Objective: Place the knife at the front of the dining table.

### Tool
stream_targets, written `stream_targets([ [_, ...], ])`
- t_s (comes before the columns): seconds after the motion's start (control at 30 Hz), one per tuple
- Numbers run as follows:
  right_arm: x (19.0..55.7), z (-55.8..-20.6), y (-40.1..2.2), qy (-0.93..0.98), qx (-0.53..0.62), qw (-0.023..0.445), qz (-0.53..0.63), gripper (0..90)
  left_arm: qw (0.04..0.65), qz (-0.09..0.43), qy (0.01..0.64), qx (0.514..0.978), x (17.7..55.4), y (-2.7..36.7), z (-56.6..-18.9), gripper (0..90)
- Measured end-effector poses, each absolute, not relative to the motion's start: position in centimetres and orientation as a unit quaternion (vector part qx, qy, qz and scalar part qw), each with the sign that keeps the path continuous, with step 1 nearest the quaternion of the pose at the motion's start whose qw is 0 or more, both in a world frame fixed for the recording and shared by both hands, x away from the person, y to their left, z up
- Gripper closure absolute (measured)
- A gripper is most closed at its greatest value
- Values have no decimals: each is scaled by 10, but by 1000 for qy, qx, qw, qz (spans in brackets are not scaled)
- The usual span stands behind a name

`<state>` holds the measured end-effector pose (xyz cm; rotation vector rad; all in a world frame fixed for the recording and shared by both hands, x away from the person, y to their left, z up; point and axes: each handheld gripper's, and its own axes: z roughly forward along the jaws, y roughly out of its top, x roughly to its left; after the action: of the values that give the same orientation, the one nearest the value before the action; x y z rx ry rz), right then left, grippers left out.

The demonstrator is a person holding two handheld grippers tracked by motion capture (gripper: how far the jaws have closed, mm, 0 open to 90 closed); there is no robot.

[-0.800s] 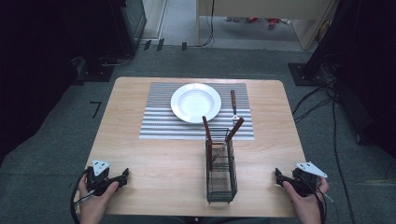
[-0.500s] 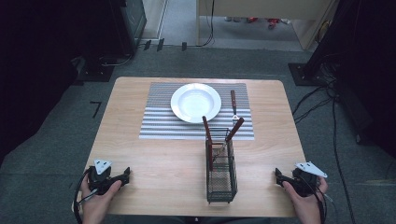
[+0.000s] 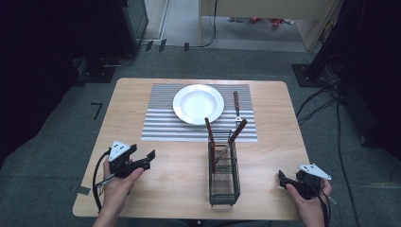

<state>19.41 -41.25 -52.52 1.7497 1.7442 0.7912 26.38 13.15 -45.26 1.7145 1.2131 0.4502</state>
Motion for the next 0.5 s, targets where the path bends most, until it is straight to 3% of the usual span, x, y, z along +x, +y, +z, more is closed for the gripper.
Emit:
stream_targets([
  [0.2, 194, -525, -413, 648, 649, 270, 293, 129, 535, 130, 439, 710, 284, 82, -430, 347],
  [0.5, 194, -525, -413, 647, 649, 271, 294, 129, 545, 69, 416, 725, 304, 30, -422, 397],
])
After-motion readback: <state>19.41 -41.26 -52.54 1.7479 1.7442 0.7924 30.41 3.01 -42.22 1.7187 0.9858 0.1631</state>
